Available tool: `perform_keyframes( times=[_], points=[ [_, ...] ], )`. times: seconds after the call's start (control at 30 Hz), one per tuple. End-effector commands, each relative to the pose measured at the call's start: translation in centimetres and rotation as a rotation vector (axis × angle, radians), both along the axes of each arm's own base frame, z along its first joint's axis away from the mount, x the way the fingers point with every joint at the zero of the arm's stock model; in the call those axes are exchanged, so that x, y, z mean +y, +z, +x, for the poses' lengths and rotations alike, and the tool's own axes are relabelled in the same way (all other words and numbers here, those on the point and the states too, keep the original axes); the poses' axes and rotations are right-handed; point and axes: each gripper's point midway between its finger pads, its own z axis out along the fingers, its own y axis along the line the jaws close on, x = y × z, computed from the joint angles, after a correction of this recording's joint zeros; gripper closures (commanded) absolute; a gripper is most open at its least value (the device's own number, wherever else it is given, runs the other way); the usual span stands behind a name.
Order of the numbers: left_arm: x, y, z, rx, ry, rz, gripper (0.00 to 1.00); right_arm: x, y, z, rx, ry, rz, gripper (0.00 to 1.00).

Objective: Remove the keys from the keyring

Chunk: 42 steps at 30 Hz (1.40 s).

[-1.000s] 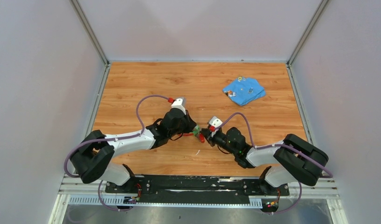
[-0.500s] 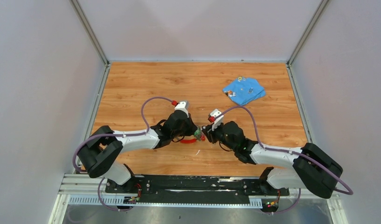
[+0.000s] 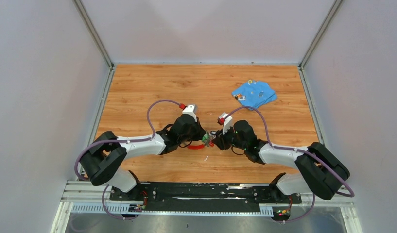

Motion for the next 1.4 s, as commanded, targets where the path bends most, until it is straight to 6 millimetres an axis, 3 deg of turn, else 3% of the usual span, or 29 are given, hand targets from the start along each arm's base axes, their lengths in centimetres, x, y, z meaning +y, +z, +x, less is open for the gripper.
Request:
perform_keyframes(
  times=[0.0,0.23,0.7,1.37],
  points=[
    [-0.3,2.2,0.4,-0.065,-0.029,-0.027,1.0,0.6,1.2,-0.2,-0.041,0.07,0.012,0.61],
    [-0.2,2.4,0.1,-0.072,-0.046,-0.026,1.0,-0.2,1.2,0.9,-0.111,0.056,-0.051,0.59],
    [-0.2,2.3,0.8,-0.048,-0.022,-0.045,1.0,1.6,0.9,2.0,-0.089,0.048,0.008,0.64],
    [-0.4,2.6,1.4,-0.038,-0.013,-0.063,1.0,1.5,-1.7,2.3,-0.017,-0.023,0.018,0.73]
  ],
)
